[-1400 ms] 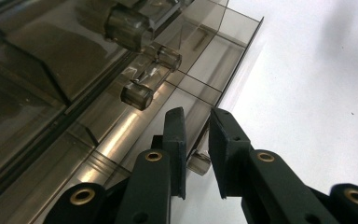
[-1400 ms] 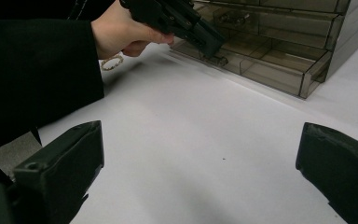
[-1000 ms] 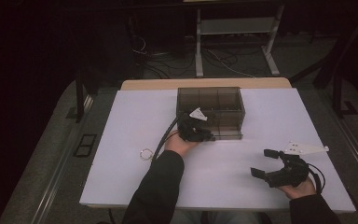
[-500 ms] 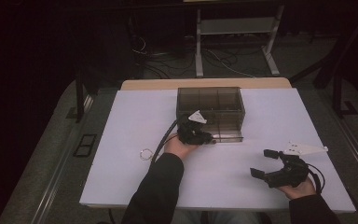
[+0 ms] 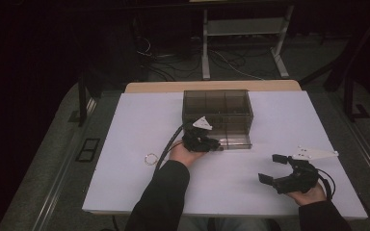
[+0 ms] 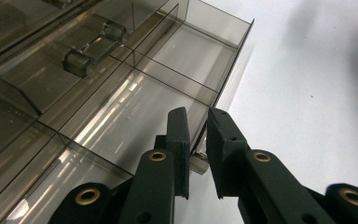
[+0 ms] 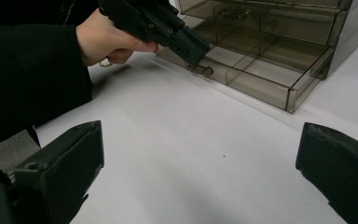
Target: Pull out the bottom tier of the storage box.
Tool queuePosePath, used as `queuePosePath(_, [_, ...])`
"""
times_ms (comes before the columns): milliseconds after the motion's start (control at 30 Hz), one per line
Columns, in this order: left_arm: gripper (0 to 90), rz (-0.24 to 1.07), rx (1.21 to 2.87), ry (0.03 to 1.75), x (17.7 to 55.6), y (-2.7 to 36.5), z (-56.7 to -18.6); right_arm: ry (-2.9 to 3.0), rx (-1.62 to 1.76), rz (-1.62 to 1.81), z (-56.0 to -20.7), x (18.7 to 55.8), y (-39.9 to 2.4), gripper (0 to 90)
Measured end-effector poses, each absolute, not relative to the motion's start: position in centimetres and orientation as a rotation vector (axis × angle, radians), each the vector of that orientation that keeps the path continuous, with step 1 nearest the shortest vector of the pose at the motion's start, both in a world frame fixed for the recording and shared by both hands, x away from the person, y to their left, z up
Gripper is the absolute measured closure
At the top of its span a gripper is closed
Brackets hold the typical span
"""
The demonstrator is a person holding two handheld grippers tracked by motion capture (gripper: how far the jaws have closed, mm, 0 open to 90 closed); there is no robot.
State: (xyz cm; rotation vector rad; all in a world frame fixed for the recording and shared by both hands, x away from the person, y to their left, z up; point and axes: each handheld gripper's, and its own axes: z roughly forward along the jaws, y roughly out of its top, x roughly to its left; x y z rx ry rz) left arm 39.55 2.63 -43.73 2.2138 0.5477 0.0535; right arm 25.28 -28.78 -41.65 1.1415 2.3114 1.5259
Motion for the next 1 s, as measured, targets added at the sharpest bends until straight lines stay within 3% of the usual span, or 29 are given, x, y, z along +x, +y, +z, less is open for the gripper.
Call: queuePosePath(1000, [78.4, 0.011, 2.183, 0.566, 37.9, 3.2, -43.9, 2.317, 1.14, 1.519, -41.7, 25.3, -28.7, 0.3])
